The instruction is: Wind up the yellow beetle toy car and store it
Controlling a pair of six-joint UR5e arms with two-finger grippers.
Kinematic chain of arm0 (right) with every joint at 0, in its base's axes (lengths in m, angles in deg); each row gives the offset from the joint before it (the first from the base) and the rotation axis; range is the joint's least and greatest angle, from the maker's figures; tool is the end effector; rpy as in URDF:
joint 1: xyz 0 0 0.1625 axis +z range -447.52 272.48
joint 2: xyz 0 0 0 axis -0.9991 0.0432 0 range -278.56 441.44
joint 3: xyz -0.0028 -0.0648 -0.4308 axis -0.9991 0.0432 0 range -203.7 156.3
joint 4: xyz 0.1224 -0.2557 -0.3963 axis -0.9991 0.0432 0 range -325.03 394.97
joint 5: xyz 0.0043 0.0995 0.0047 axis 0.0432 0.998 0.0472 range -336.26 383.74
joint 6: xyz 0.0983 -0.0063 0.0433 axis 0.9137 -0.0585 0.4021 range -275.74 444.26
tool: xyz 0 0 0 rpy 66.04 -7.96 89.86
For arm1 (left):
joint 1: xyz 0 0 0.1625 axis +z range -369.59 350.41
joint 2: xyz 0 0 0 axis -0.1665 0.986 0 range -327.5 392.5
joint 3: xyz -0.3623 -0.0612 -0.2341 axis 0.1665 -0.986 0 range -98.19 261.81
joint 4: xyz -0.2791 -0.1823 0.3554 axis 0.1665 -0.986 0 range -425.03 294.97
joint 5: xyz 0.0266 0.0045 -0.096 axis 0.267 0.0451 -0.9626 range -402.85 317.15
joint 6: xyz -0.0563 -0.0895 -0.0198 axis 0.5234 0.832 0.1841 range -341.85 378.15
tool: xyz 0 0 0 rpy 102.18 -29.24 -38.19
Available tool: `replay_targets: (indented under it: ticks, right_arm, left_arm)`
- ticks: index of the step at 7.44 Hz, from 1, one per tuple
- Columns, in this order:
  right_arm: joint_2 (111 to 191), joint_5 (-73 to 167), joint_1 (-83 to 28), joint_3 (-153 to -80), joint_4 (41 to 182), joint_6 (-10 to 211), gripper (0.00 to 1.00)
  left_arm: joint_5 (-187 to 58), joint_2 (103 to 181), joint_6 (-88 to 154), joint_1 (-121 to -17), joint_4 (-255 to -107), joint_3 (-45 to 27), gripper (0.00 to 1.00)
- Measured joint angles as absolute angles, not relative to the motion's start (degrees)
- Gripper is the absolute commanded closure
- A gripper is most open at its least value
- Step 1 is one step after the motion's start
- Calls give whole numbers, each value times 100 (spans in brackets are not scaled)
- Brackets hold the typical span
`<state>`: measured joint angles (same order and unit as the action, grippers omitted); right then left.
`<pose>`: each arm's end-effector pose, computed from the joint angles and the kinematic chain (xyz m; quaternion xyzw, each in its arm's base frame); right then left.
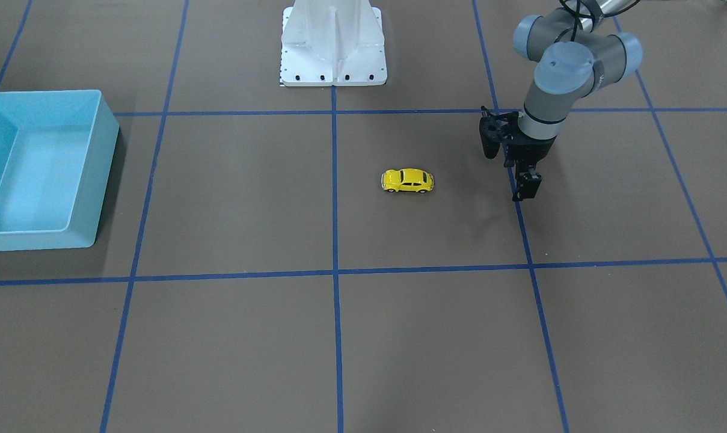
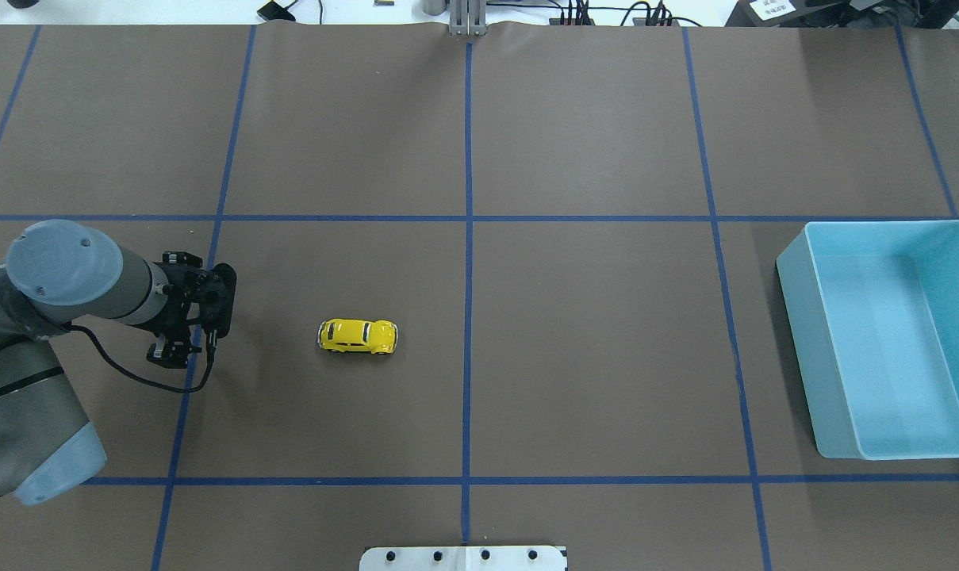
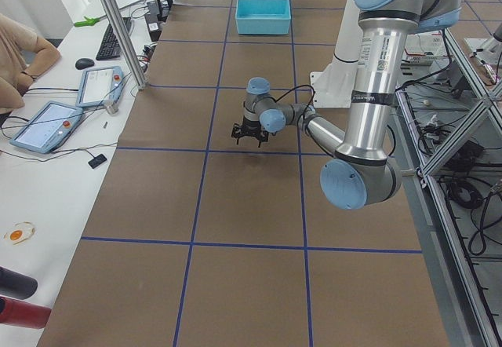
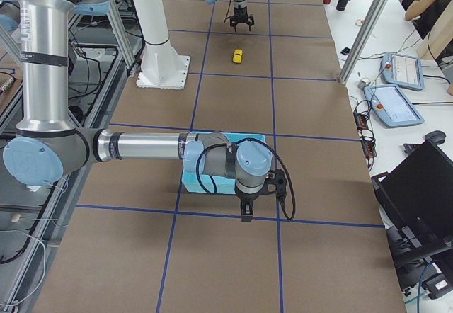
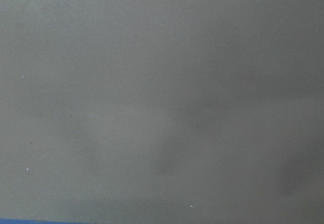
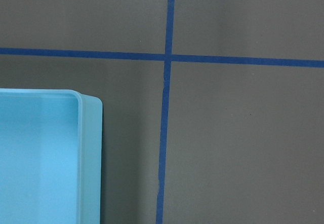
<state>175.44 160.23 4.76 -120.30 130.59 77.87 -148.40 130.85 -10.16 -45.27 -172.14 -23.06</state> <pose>0.0765 -0.5308 0.6551 0.0056 -0.3952 -0.0224 0.9183 0.4565 -0.4564 0.4232 0.3042 0.2007 0.6490 0.6678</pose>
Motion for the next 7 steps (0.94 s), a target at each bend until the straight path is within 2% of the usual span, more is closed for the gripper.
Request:
replay_targets:
  ticks: [7]
  right_arm:
    - [16893,16037,242,-12145,13061,7792,0]
  left_arm:
    - [-14862,13084,-1016,-4592,-17181,-2338,0]
